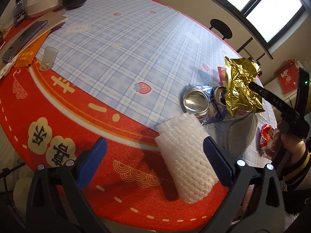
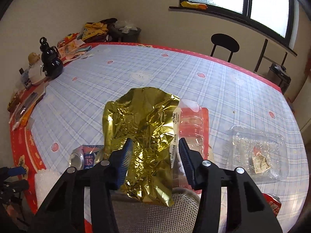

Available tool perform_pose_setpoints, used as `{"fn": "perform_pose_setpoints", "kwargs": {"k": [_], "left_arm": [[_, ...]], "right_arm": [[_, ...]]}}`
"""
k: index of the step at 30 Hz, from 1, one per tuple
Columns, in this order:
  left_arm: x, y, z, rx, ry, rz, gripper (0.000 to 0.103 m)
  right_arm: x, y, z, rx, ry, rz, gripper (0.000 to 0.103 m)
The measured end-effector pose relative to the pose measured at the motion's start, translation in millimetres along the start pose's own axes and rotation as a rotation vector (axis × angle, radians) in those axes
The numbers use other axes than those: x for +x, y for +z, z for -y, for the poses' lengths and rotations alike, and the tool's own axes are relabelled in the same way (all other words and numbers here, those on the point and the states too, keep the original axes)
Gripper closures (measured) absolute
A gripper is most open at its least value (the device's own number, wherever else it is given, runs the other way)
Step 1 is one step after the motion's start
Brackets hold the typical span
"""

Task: Collect trash
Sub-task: 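Grasp the gold foil with the right gripper and lift it, then grasp the white foam net sleeve with the left gripper while the right carries the foil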

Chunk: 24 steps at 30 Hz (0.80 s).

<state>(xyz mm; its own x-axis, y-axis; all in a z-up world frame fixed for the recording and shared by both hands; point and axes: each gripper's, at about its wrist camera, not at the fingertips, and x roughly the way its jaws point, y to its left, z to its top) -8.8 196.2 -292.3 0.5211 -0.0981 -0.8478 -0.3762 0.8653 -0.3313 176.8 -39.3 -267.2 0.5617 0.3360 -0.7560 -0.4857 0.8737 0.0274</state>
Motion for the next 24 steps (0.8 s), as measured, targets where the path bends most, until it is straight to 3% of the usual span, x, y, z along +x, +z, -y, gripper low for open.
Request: {"fn": "perform_pose_setpoints", "kwargs": {"k": [3,7,10,16,24], "left_arm": [[-0.6,-0.2,-1.5,-0.006,0.002,0.002,0.006],[0.1,-0.7,2.6,0.002,0.0,-0.002,0.006],[0.8,-0.2,8.5,0.016,-0.006,-0.004,0.006],[4.9,0.0,22.1,0.043,-0.018,-0.02,0.006],[11.1,-4.9,35.4,0.058,-0.019,-0.055,0.006]], "right_arm": [[5.8,-2.1,-1.5,-0.015,-0.029,-0.014,0.065],[3.0,-3.4,-6.4,-0.041,-0.004,-0.016,0.08],[-8.8,-1.4,-7.1,-0.032,0.038,0.005,0.086],[-41.4,5.1,-6.9,-0.03,0.109,0.068,0.092],[-93.0,11.5,3.7,0.024,0.183,0.172,0.092]]}}
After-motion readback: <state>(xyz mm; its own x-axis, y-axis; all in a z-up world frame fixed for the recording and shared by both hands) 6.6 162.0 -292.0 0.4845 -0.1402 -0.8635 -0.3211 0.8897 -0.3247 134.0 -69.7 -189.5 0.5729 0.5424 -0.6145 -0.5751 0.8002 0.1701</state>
